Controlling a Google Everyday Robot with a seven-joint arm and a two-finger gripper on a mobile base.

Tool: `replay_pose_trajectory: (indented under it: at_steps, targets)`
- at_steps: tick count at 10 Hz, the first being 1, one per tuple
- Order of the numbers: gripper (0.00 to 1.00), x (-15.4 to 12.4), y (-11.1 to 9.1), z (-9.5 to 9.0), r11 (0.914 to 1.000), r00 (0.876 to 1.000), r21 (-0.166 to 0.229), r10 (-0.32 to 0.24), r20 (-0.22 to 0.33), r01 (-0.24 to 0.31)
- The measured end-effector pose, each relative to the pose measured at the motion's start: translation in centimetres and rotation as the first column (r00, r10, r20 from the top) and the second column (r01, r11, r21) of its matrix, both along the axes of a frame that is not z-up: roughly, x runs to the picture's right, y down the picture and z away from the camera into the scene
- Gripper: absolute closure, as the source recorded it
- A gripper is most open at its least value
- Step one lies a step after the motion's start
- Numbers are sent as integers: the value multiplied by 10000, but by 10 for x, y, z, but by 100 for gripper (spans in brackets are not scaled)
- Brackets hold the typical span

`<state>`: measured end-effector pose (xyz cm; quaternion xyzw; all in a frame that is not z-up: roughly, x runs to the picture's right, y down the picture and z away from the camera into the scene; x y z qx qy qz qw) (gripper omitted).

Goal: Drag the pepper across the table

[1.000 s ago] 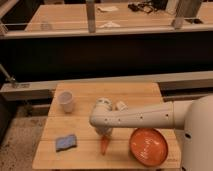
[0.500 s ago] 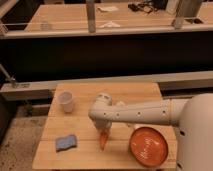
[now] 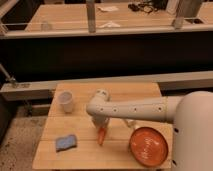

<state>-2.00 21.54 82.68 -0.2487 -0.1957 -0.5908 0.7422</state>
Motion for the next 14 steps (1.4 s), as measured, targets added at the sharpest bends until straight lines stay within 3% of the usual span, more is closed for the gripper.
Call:
replay_pose_trajectory:
  at_steps: [8, 14]
  targets:
    - [95, -4, -23, 9, 10000, 9996, 46, -71, 256, 69]
    - [95, -3, -22, 9, 10000, 9997, 5, -82, 238, 82]
